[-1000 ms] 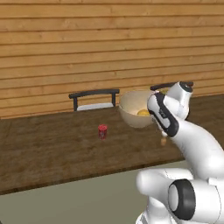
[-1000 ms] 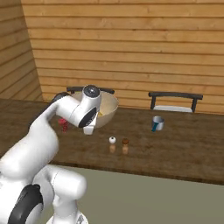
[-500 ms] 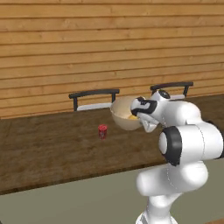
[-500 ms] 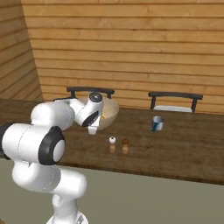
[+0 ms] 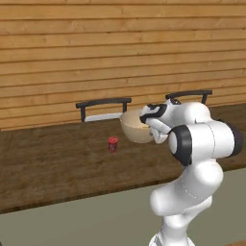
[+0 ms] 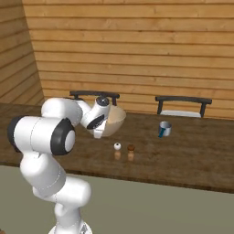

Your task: Open the cabinet, pick up the bread from the cabinet and place it in the basket. Then move the basket to the dining counter.

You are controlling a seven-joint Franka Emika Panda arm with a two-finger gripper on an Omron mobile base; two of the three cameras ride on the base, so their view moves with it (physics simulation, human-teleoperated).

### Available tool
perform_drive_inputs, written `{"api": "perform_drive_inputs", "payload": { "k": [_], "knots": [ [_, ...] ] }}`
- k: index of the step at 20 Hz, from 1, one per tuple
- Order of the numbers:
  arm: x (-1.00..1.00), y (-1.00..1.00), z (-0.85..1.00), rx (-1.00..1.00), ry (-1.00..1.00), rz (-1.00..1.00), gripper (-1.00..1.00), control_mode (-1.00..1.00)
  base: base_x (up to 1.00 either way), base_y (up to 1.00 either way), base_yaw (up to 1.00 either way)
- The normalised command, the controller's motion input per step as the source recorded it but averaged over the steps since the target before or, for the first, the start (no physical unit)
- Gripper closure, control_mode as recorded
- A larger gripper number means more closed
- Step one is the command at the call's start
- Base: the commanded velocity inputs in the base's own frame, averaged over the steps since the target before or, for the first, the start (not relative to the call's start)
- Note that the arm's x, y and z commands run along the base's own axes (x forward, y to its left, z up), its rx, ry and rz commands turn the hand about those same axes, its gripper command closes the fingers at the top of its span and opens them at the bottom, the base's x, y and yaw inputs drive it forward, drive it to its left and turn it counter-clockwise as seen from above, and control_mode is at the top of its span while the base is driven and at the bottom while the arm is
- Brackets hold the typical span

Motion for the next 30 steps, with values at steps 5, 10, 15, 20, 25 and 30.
{"api": "perform_drive_inputs", "payload": {
  "k": [5, 10, 15, 20, 25, 30],
  "knots": [
    [-0.16, 0.00, -0.32, 0.00, -0.02, 0.00, -1.00, -1.00, 0.00, 0.00, 0.00],
    [-0.08, -0.13, 0.12, 0.00, 0.00, 0.00, -1.00, -1.00, 0.00, 0.00, 0.00],
    [-0.26, -0.02, 0.86, 0.02, 0.00, 0.00, -1.00, -1.00, 0.00, 0.00, 0.00],
    [-1.00, 0.15, 0.76, -0.19, -0.11, 0.18, -1.00, -1.00, 0.00, 0.00, 0.00],
    [-1.00, 0.19, 0.50, -0.39, -0.15, 0.41, -1.00, -1.00, 0.00, 0.00, 0.00],
    [-1.00, -0.03, 0.15, -0.33, -0.29, 0.37, -1.00, -1.00, 0.00, 0.00, 0.00]
  ]
}}
